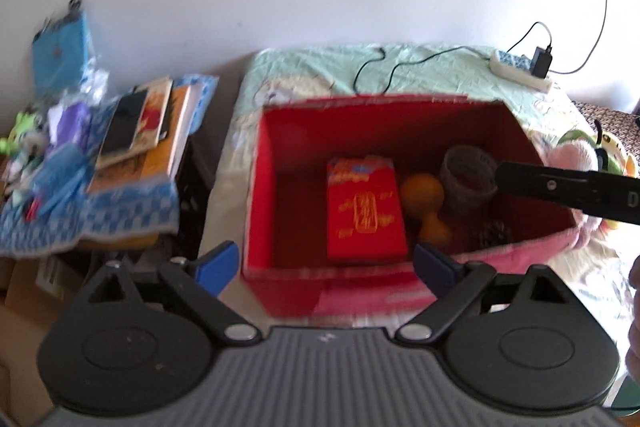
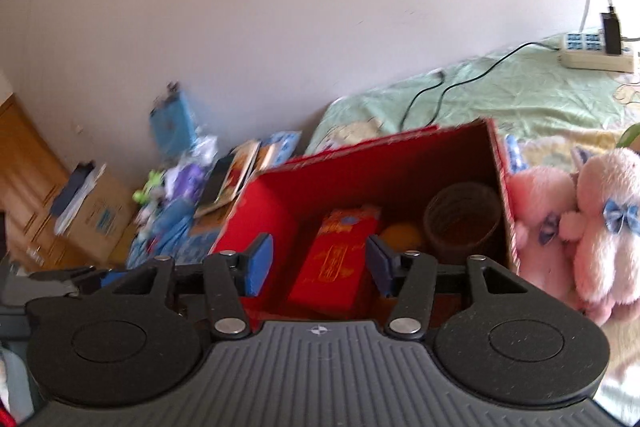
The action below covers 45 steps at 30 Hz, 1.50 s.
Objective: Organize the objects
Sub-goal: 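Move the right gripper down to the beige strap with red scarf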
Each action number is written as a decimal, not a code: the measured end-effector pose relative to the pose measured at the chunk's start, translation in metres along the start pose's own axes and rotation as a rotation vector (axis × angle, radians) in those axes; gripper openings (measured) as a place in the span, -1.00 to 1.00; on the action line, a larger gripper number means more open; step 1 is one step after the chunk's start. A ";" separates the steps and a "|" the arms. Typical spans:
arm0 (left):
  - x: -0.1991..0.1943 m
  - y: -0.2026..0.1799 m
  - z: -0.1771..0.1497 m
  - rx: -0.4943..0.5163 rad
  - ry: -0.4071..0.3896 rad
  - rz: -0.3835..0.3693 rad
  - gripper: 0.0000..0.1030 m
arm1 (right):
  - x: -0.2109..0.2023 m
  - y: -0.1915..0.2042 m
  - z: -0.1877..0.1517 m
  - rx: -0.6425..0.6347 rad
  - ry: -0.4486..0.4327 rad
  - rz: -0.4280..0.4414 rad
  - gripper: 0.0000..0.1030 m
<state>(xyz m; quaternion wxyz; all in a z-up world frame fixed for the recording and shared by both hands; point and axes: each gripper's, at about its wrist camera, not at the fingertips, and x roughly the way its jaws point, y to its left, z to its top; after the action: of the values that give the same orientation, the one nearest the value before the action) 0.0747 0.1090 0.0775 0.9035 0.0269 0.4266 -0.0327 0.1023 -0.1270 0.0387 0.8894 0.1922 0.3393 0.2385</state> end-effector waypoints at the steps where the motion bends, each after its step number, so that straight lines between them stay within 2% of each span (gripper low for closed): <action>1: -0.002 -0.001 -0.006 -0.007 0.007 0.006 0.83 | -0.001 0.000 -0.004 0.000 0.019 0.016 0.04; 6: 0.001 -0.003 -0.040 -0.039 0.065 0.000 0.83 | 0.007 0.006 -0.024 -0.026 0.122 0.090 0.01; 10: 0.005 -0.005 -0.065 -0.047 0.114 -0.017 0.83 | 0.017 0.005 -0.047 -0.018 0.218 0.112 0.00; 18: 0.023 -0.003 -0.095 -0.088 0.190 -0.039 0.84 | 0.034 0.000 -0.075 0.036 0.338 0.095 0.00; 26: 0.038 -0.005 -0.104 -0.081 0.245 -0.081 0.84 | 0.036 0.000 -0.089 0.041 0.434 0.054 0.00; 29: 0.042 -0.005 -0.103 -0.085 0.260 -0.102 0.84 | 0.037 0.000 -0.091 0.034 0.448 0.029 0.00; 37: 0.059 -0.003 -0.104 -0.073 0.302 -0.077 0.84 | 0.047 0.003 -0.089 0.073 0.430 -0.012 0.00; 42: 0.064 0.003 -0.104 -0.076 0.318 -0.072 0.83 | 0.052 0.000 -0.083 0.164 0.415 -0.007 0.00; 45: 0.066 0.003 -0.103 -0.072 0.317 -0.070 0.83 | 0.053 0.005 -0.079 0.156 0.398 -0.007 0.01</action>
<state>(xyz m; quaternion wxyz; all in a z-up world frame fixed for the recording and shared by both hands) 0.0374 0.1179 -0.0387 0.8235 -0.0155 0.5654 -0.0443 0.0803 -0.0794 -0.0405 0.7882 0.2083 0.5262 0.2417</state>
